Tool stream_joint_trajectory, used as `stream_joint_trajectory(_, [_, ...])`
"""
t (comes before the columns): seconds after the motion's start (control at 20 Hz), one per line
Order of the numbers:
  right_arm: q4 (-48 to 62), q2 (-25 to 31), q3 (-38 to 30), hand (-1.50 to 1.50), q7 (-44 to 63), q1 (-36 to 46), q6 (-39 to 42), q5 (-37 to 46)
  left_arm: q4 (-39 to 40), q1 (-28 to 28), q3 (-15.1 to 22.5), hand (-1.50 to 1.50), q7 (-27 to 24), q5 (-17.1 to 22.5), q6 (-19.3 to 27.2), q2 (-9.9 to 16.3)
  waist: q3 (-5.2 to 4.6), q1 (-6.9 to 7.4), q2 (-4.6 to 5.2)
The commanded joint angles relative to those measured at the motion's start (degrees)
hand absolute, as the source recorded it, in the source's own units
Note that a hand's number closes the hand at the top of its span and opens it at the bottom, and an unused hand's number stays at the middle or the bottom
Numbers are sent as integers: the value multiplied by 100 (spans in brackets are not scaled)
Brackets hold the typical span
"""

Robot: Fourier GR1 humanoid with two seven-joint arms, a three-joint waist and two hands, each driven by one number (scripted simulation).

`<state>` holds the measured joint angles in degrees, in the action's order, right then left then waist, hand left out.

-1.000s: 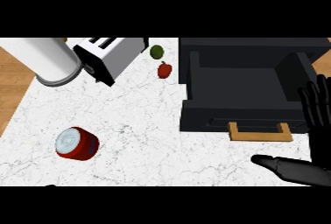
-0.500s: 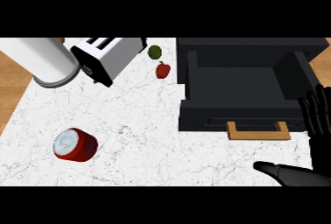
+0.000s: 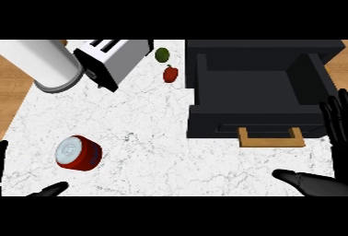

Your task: Pick up the can, place it into the drawer and close the drawer

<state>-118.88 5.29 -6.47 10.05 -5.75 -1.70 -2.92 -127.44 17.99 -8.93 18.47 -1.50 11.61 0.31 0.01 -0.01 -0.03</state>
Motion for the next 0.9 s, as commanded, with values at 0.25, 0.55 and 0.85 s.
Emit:
stream_joint_trajectory(0.25, [-351,105,-364,-150,9,-310,281,-338,1317,326,902,-150,-1258,-222,699,-31,-2,-3,-3])
stream_joint_trajectory(0.55, [-498,189,-613,-150,79,-376,500,-603,1963,357,389,-150,-1837,196,358,-30,-2,3,-3])
stream_joint_trajectory(0.85, [-651,-73,-321,-150,202,-348,231,-126,3273,135,330,-150,-2848,517,675,-31,-3,4,0])
